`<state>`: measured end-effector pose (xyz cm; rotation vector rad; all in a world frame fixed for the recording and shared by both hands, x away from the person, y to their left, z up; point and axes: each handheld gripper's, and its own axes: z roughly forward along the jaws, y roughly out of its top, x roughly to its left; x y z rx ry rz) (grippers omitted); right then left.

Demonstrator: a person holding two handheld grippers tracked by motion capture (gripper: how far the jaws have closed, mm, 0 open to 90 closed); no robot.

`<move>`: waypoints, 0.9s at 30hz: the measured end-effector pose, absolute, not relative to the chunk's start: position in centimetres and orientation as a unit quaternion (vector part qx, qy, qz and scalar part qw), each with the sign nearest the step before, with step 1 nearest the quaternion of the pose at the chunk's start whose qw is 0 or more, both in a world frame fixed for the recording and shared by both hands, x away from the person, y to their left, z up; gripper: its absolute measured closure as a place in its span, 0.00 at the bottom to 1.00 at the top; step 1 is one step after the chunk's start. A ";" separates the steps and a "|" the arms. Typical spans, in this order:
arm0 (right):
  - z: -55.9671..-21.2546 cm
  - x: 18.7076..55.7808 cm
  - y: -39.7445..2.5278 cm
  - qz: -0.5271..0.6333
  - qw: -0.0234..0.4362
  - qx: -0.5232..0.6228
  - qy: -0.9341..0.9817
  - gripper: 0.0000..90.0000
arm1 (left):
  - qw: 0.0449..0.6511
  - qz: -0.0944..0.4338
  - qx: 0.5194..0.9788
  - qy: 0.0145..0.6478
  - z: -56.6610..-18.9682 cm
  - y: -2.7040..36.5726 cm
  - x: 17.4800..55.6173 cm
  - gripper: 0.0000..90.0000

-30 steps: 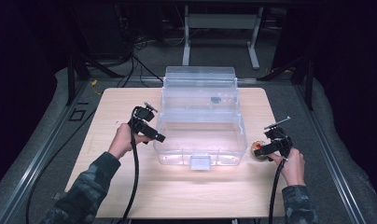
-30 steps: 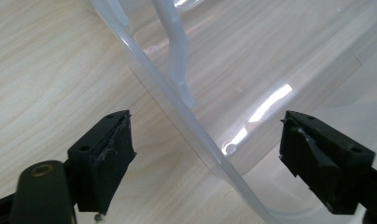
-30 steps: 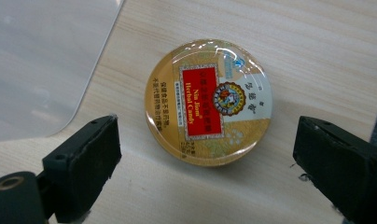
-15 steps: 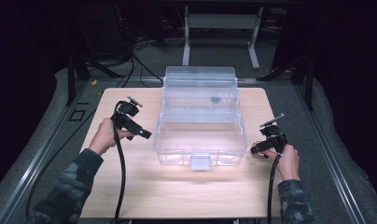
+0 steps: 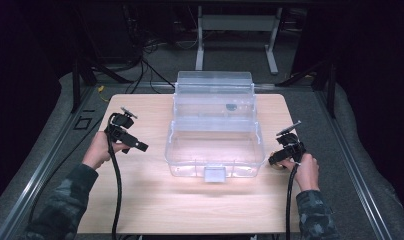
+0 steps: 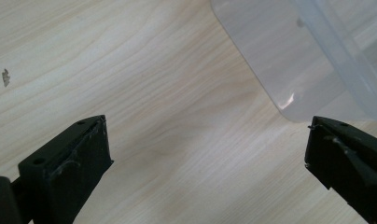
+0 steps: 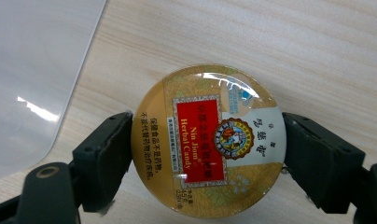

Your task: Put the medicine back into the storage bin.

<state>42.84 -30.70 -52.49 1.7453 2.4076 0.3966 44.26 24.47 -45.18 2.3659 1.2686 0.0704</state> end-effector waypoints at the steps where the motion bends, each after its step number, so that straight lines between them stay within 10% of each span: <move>1: -52.5 42.8 -30.7 0.131 0.070 0.578 0.802 0.21 | 0.227 0.024 0.857 0.462 -45.2 24.6 44.3 0.00; 27: -52.5 42.6 -31.0 0.141 0.058 0.576 0.803 0.22 | 0.233 0.013 0.848 0.475 -46.7 26.3 44.1 0.00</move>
